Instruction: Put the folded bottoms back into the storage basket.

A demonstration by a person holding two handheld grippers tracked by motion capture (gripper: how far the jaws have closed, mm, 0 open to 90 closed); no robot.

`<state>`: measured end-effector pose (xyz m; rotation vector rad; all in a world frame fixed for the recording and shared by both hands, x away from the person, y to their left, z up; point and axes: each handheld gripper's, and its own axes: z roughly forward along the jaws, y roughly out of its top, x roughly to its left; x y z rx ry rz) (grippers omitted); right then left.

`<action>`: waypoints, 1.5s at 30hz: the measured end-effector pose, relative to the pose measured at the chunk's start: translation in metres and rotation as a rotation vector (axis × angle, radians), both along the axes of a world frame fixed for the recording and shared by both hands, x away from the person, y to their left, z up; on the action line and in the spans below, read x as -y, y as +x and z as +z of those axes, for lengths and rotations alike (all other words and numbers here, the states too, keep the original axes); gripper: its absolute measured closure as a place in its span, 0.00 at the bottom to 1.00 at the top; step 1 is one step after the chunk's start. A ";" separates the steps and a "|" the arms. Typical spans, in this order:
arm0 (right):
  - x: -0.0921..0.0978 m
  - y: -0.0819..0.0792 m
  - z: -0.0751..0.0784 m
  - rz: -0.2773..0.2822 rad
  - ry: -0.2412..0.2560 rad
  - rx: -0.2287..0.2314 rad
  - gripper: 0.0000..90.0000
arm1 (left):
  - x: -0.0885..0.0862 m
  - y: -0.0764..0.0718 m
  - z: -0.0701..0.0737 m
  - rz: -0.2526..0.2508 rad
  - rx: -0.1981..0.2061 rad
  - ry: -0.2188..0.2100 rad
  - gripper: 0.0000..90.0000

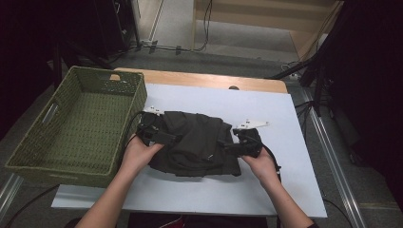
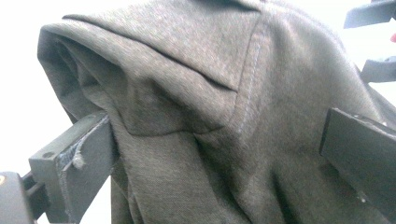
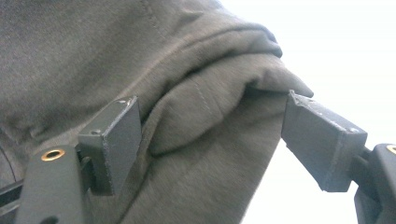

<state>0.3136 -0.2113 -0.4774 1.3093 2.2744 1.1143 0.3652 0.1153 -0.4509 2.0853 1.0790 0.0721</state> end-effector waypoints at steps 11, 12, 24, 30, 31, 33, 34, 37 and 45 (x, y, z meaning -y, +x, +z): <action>0.029 -0.023 0.000 -0.012 -0.029 0.006 0.21 | 0.014 0.010 -0.006 0.014 0.039 0.048 0.00; 0.032 -0.026 0.000 -0.015 -0.029 0.004 0.21 | 0.015 0.011 -0.009 0.017 0.039 0.060 0.00; 0.058 -0.053 0.000 -0.043 -0.026 0.002 0.21 | 0.014 0.023 -0.034 0.023 0.018 0.094 0.00; 0.066 -0.061 -0.001 -0.053 -0.011 -0.001 0.21 | 0.014 0.025 -0.042 0.002 0.006 0.058 0.00; 0.068 -0.063 -0.001 -0.055 -0.006 -0.005 0.21 | 0.014 0.026 -0.044 0.004 -0.005 0.047 0.00; 0.069 -0.065 -0.002 -0.054 0.001 -0.009 0.21 | 0.013 0.026 -0.046 0.009 -0.017 0.033 0.00; 0.070 -0.067 -0.003 -0.052 0.021 -0.021 0.21 | 0.013 0.026 -0.046 0.009 -0.016 0.032 0.00; 0.072 -0.071 -0.004 -0.052 0.019 -0.030 0.21 | 0.015 0.026 -0.049 0.013 -0.008 0.037 0.00; 0.074 -0.082 -0.008 -0.048 0.019 -0.055 0.21 | 0.021 0.024 -0.049 -0.003 0.007 0.043 0.03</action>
